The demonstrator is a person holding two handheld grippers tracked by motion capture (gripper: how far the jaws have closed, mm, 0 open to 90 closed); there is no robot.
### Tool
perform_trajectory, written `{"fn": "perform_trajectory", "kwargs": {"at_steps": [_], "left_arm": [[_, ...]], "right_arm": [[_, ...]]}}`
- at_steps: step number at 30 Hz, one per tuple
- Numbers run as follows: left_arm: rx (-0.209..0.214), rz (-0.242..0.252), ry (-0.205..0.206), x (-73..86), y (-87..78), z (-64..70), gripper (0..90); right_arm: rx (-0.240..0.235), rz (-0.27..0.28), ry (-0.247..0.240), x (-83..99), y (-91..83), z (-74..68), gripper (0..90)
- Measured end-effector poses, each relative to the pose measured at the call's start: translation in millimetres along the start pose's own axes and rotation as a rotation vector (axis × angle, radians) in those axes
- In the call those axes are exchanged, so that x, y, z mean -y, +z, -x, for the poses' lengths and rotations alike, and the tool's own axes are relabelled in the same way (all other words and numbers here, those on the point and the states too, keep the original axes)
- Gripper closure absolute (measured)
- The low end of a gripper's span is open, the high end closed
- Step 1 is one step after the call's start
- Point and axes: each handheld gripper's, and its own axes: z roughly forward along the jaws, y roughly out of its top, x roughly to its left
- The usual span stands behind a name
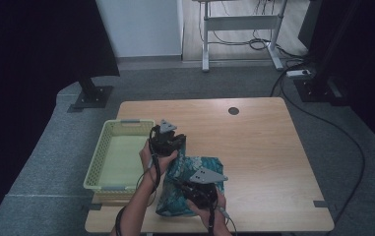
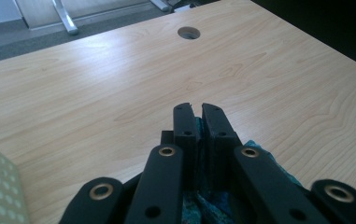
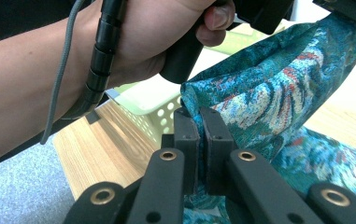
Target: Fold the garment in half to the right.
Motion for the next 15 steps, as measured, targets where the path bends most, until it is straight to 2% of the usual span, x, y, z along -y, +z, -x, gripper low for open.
{"fn": "perform_trajectory", "kwargs": {"at_steps": [8, 15], "left_arm": [[0.03, -0.009, 0.008, 5.7, 12.8, 12.3, 84.9], [0.051, -0.022, 0.004, 12.3, 22.9, 17.7, 84.9]], "right_arm": [[0.018, -0.008, 0.013, 14.0, -6.8, 6.6, 85.3], [0.033, -0.018, 0.026, 23.7, -10.8, 13.7, 85.3]]}}
